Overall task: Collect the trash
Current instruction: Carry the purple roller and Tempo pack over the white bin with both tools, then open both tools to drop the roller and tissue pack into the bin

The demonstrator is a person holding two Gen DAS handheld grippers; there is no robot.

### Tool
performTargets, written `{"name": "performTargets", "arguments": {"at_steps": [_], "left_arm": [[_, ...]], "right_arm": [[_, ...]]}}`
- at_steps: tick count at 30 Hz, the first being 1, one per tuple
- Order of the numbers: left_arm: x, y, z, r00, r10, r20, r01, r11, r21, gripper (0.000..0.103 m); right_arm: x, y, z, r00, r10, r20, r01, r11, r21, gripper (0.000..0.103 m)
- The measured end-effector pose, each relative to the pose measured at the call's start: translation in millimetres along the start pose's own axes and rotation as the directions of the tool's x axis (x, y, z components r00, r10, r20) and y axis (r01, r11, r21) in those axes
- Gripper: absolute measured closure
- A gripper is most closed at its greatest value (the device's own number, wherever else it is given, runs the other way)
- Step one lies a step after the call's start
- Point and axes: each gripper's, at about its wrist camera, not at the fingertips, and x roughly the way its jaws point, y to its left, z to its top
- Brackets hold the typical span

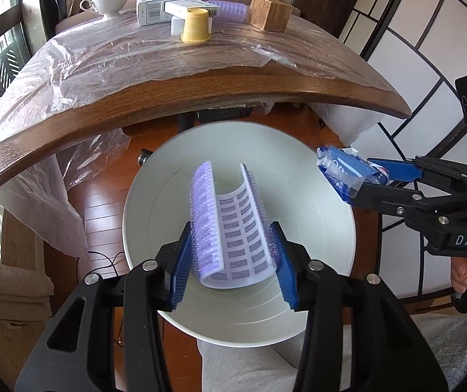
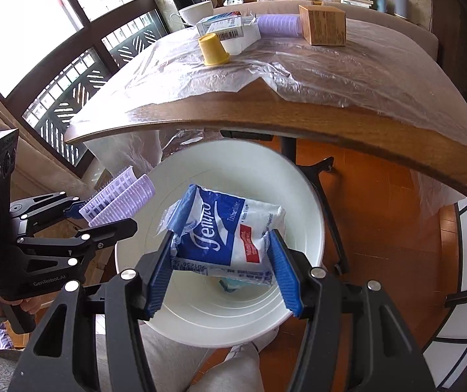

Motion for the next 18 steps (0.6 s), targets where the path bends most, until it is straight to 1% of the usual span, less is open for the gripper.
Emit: {"name": "performTargets", "arguments": {"at_steps": [6, 18], "left_arm": [[12.3, -1.2, -5.4, 0.999, 0.004, -0.036, -0.004, 1.0, -0.006, 0.056], [33.0, 1.8, -12.2, 0.997, 0.018, -0.082, -0.018, 1.0, 0.006, 0.056]], "right_arm": [[11.2, -2.6, -3.9, 1.0, -0.008, -0.02, 0.007, 1.0, -0.006, 0.047], [37.3, -4.6, -6.2, 0.997, -0.019, -0.073, 0.018, 1.0, -0.017, 0.047]]}}
